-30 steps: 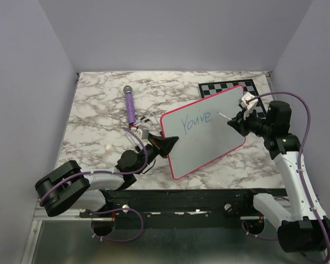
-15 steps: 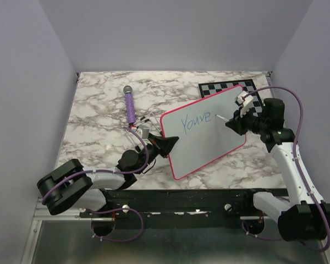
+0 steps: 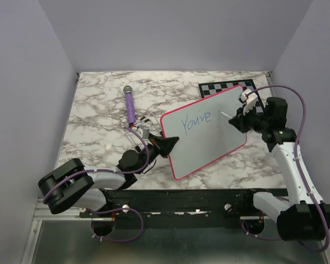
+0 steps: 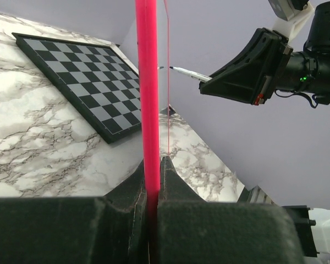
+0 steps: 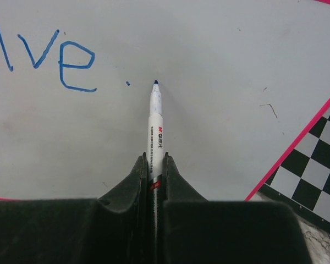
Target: Write a sentence on the whiteboard
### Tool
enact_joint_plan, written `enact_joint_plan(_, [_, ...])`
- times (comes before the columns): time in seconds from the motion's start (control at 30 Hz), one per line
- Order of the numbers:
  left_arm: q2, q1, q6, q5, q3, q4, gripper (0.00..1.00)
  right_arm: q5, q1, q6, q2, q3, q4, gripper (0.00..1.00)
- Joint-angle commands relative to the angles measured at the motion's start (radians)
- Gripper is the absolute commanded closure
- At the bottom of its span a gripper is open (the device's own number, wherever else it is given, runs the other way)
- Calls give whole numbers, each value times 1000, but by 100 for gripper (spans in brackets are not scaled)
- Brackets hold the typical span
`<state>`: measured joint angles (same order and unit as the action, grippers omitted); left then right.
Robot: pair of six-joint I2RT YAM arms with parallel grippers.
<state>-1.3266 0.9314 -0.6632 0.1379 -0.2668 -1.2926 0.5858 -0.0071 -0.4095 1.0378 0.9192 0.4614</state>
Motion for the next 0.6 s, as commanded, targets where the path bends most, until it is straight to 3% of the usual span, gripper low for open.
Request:
enact_joint_plan(0.0, [-23,4,53,-73,8,53,100,-32,-10,20,18,38,-35,100])
enact_joint_plan(0.57, [-45,4,47,-89,-5,44,100,131,-10,9,39,35,-41,100])
